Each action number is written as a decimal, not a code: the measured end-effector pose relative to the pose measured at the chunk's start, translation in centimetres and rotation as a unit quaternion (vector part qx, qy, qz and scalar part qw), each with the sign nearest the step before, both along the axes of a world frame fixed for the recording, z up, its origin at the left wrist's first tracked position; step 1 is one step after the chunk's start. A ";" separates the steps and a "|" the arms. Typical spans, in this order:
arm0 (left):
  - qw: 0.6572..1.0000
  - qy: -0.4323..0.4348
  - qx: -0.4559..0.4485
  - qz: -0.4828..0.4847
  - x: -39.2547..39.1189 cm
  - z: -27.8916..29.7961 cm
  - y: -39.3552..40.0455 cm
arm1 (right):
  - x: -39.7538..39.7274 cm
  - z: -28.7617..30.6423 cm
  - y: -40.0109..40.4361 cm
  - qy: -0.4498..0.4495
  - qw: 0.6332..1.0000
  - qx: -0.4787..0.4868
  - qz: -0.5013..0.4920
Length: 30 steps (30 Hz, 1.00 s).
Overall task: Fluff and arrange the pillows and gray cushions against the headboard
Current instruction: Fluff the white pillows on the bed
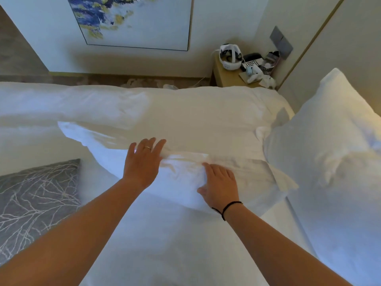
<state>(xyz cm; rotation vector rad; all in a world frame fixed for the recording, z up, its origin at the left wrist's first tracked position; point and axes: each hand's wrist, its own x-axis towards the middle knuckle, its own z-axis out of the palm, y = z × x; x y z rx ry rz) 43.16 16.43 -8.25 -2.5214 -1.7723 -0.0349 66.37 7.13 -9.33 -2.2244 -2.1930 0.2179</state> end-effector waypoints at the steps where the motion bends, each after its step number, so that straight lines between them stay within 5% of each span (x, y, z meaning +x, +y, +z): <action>1: 1.000 0.016 0.009 -0.015 -0.5 0.1 0.3 | 0.0 0.0 0.5 0.003 1.000 -0.009 -0.013; 8: 0.981 -0.013 0.085 -0.174 0.9 0.2 0.7 | -0.3 -0.4 1.9 -0.032 0.999 0.003 -0.035; 14: 0.986 -0.058 0.013 -0.156 1.4 -2.0 0.8 | 1.3 -1.0 1.5 0.017 0.999 -0.021 -0.045; 22: 0.985 0.082 -0.089 -0.121 0.7 -2.9 2.1 | 1.4 -1.0 1.3 -0.004 0.998 -0.031 -0.051; 30: 0.988 -0.004 -0.066 -0.140 1.3 -2.0 -0.5 | -0.2 -1.2 -0.8 0.001 0.996 -0.086 -0.022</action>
